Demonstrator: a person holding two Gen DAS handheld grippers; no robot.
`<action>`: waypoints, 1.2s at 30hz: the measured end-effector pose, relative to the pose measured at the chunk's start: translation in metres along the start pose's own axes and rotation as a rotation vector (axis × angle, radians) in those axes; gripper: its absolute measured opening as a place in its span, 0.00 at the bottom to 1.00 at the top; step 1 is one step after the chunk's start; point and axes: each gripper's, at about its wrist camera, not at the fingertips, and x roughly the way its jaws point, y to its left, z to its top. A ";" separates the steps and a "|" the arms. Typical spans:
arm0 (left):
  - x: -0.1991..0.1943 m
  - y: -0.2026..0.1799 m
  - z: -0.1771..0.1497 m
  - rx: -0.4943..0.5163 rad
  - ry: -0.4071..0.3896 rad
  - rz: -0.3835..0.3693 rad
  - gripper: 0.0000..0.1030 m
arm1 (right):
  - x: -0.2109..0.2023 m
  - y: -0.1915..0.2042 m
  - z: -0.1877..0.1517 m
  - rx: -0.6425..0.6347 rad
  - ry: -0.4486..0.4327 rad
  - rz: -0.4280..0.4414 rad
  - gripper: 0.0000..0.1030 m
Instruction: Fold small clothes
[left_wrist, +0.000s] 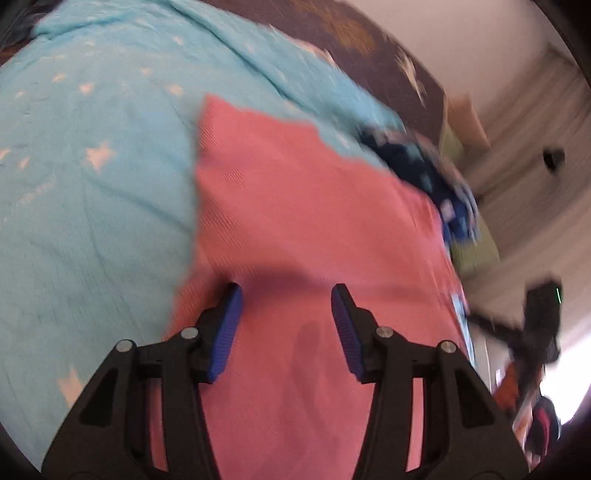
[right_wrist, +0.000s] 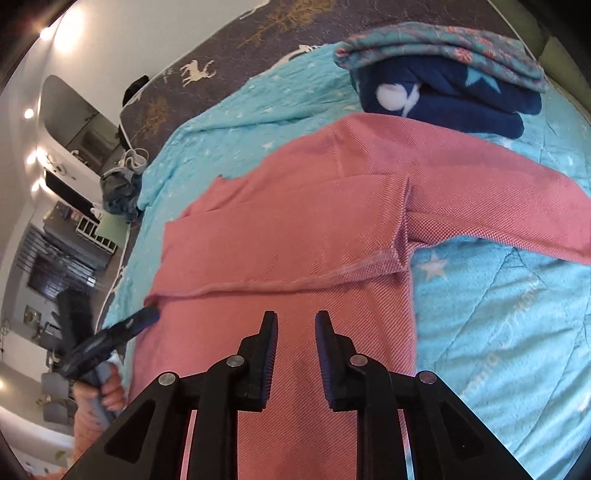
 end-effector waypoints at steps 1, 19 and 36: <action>-0.002 0.006 0.004 -0.027 -0.037 0.023 0.40 | 0.000 0.002 -0.001 -0.003 -0.006 -0.008 0.22; -0.050 -0.003 0.003 -0.104 -0.240 0.045 0.52 | -0.053 -0.106 -0.020 0.337 -0.134 -0.101 0.26; 0.048 -0.031 0.019 -0.014 -0.076 0.056 0.57 | -0.099 -0.298 -0.045 0.954 -0.428 0.001 0.47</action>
